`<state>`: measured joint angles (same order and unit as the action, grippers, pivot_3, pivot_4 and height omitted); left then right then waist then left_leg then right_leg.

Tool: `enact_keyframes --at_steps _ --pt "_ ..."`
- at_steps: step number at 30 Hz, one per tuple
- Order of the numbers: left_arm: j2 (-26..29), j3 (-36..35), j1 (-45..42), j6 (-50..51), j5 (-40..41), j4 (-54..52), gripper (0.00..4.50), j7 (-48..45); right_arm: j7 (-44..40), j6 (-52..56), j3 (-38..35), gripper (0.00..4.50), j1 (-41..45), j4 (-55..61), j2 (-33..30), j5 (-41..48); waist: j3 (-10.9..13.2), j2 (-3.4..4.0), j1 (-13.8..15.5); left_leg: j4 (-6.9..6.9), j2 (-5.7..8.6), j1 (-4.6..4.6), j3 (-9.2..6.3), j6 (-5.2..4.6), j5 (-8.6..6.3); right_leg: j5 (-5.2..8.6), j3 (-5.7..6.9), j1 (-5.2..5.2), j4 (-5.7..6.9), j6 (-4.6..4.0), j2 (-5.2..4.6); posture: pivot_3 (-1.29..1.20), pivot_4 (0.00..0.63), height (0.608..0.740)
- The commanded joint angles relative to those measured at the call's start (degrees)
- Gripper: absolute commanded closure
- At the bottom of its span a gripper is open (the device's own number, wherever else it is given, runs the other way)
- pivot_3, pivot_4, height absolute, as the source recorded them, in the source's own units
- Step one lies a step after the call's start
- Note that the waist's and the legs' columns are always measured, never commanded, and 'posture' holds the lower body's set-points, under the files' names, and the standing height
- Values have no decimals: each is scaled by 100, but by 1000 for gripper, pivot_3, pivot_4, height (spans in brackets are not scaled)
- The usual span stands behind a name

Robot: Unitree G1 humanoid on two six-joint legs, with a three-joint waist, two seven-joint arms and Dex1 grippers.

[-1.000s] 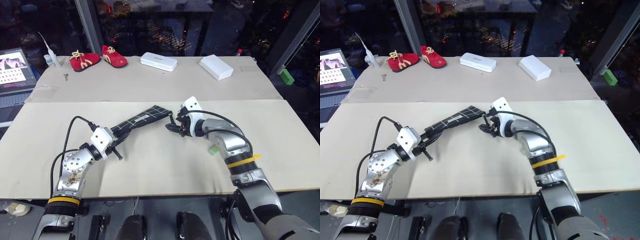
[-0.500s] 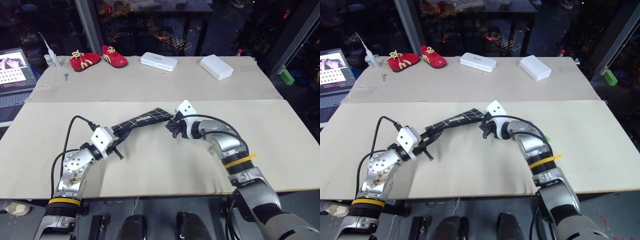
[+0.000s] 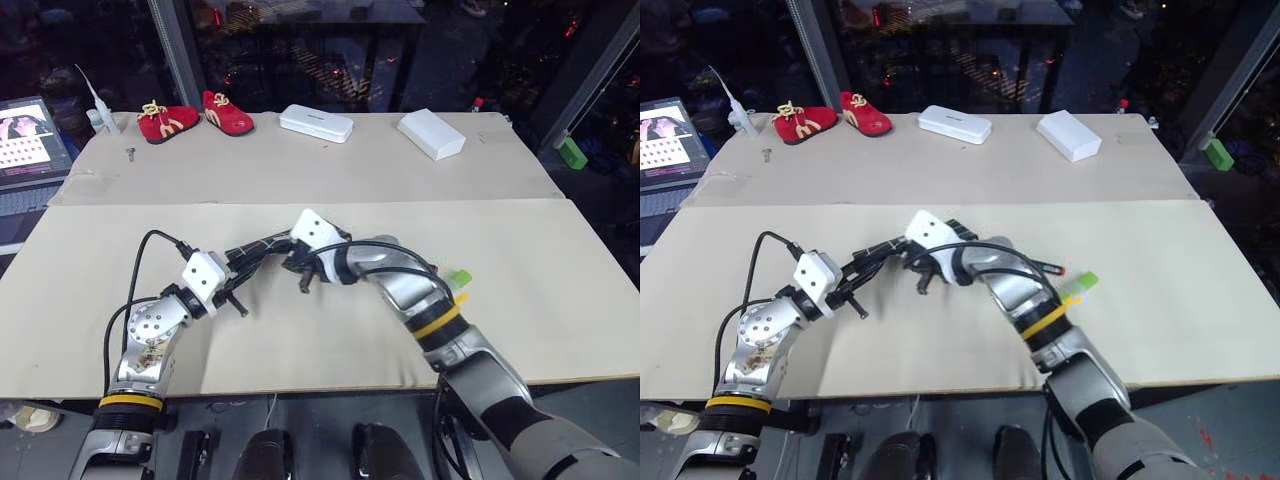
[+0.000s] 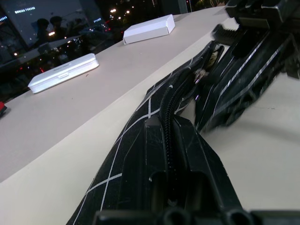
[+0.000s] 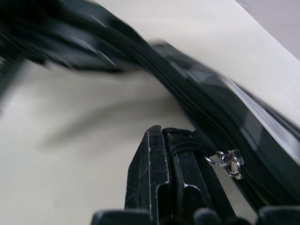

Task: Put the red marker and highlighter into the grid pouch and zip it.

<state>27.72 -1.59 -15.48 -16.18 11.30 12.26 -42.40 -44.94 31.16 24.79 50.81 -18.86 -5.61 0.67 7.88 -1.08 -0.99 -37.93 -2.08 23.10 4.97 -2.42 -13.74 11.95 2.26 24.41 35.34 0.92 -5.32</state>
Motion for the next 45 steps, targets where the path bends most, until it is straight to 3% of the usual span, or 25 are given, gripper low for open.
enact_keyframes --at_steps 1,8,9,15,19,27,30,33,37,40,45 --pt "-12 -12 -130 -36 45 -40 4500 -80 -47 -212 15 4484 253 -81 210 -22 0 0 24 0 1 1 -1 0 0 0 1 -1 4 0 -1 0 150 740" --pt "-53 4 -221 -40 21 24 4500 -120 -129 -294 -251 4484 290 -219 294 99 0 0 16 0 1 3 -4 1 1 0 5 0 5 0 2 0 150 740" --pt "-55 3 -223 -41 20 26 4500 -125 -177 -278 -313 3863 263 -197 276 152 0 0 15 0 2 3 -4 3 2 0 6 1 6 0 1 0 150 740" --pt "-65 -14 -185 -61 21 40 4500 -128 -370 146 -370 1814 -390 742 -253 265 0 0 26 0 2 6 -6 3 2 0 7 0 3 0 -2 0 150 740" --pt "-100 -9 -153 -63 10 11 4500 -98 -230 1168 -797 483 -1071 1825 -625 611 0 0 20 0 1 7 -6 3 2 0 5 0 4 0 -4 0 150 740" --pt "-159 -18 -91 -100 0 -8 4500 -61 -575 3091 -2025 483 -2267 4875 -2125 2085 0 -1 45 0 1 4 -12 1 0 0 6 -3 -25 0 -7 0 150 740" --pt "-185 -50 -92 -146 1 57 4500 -25 39 3647 -2652 483 -2476 5256 -2367 2078 0 -3 21 0 -1 -4 -13 1 0 0 2 -6 -25 0 -5 0 150 740" --pt "-214 -67 -94 -183 -2 116 4500 -6 948 3931 -3200 483 -2522 5249 -2286 1733 0 -3 30 0 -2 -16 -12 1 0 0 -1 -13 -22 -2 -5 0 150 740" --pt "-273 -44 -138 -250 -16 239 4500 -4 2111 4204 -3724 483 -2614 5320 -1704 1360 -1 -3 38 1 3 -10 -11 2 1 1 -2 -8 -22 -2 -5 0 150 740" --pt "-333 -19 -266 -316 -25 418 4500 -22 2867 4331 -3785 483 -2829 5489 -1263 1021 -1 -3 51 2 6 -1 -11 2 1 1 1 -2 -23 -2 -1 0 150 740" --pt "-425 -1 -421 -414 -20 659 4500 -44 3944 4158 -3789 483 -3177 5427 -1143 259 -1 -3 56 2 13 0 -10 2 2 1 0 -6 -25 -1 -10 0 150 740"
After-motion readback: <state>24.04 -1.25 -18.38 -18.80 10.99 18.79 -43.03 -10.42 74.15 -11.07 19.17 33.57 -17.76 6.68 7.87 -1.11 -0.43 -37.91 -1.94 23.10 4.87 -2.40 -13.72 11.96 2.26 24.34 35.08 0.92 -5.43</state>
